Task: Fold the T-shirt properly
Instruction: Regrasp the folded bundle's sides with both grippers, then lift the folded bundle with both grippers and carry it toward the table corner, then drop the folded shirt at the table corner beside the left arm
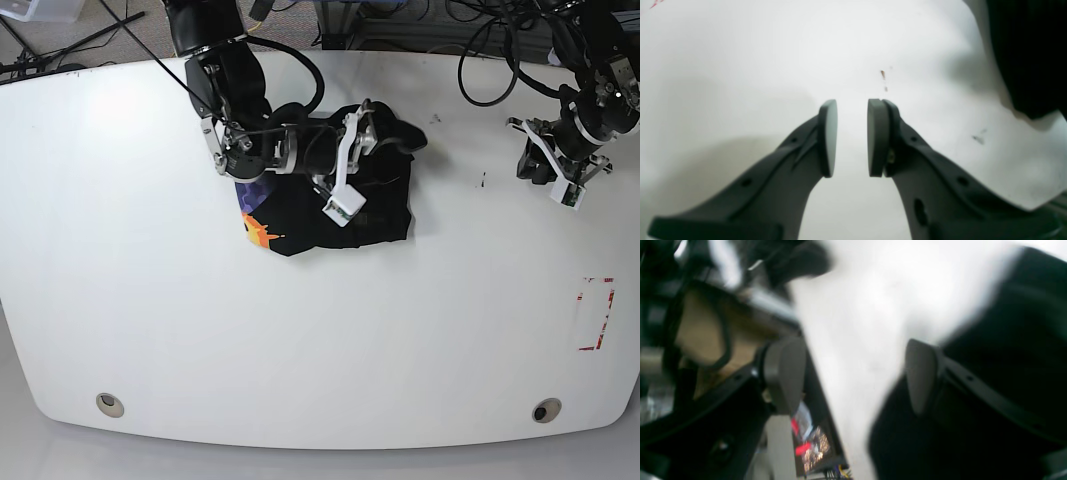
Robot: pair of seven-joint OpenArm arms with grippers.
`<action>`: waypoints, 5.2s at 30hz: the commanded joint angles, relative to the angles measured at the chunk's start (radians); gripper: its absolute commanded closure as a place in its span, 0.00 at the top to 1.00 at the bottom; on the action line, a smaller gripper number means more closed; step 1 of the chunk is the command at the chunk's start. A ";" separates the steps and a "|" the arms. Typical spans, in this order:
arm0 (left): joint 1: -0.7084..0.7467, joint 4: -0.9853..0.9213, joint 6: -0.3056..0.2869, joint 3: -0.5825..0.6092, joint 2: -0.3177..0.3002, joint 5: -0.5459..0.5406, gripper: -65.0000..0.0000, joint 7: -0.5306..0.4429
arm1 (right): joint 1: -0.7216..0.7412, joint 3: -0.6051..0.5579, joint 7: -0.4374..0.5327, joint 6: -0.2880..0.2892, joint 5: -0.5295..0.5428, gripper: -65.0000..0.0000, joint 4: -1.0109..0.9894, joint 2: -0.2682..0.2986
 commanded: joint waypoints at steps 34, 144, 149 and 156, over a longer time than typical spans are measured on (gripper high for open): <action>-0.168 -0.190 -0.001 0.637 0.179 0.387 0.21 -0.106 | 0.197 0.335 0.222 0.025 -0.198 0.27 -0.382 0.153; -0.138 -0.124 0.110 0.468 0.137 0.396 0.62 -0.149 | -0.148 0.177 0.273 0.111 -0.887 0.26 0.100 -0.005; -0.144 -0.277 0.107 0.402 0.094 0.387 0.61 -0.156 | -0.154 0.204 0.262 0.111 -0.887 0.26 0.158 -0.005; -0.144 -0.305 -0.001 0.218 -0.024 0.387 0.61 -0.156 | -0.146 0.204 0.234 0.111 -0.887 0.26 0.198 0.004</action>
